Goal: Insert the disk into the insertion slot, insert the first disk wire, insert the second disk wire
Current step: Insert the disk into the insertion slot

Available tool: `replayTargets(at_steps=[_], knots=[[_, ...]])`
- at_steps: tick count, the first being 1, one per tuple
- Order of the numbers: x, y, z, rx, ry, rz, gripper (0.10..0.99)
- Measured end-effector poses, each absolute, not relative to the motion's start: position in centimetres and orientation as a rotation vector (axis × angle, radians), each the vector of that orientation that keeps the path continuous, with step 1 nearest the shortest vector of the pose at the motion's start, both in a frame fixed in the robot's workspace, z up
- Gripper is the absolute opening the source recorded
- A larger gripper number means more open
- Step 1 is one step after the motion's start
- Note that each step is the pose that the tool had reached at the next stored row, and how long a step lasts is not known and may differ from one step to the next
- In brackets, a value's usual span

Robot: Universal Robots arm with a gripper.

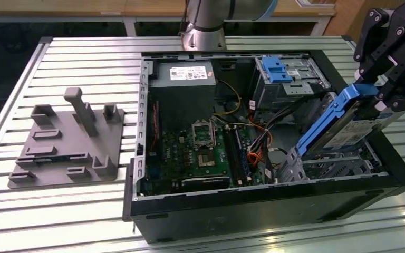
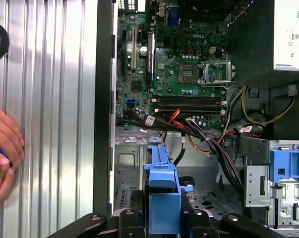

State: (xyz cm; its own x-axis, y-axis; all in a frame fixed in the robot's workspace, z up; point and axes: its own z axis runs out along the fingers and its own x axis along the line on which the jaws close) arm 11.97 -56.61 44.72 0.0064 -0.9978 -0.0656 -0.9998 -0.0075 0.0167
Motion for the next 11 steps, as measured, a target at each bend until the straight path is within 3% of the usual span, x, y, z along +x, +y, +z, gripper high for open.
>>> replayTargets(at_steps=[11], knots=[[11.97, -56.68, 44.14, -2.204, 2.189, 0.09, 0.365]])
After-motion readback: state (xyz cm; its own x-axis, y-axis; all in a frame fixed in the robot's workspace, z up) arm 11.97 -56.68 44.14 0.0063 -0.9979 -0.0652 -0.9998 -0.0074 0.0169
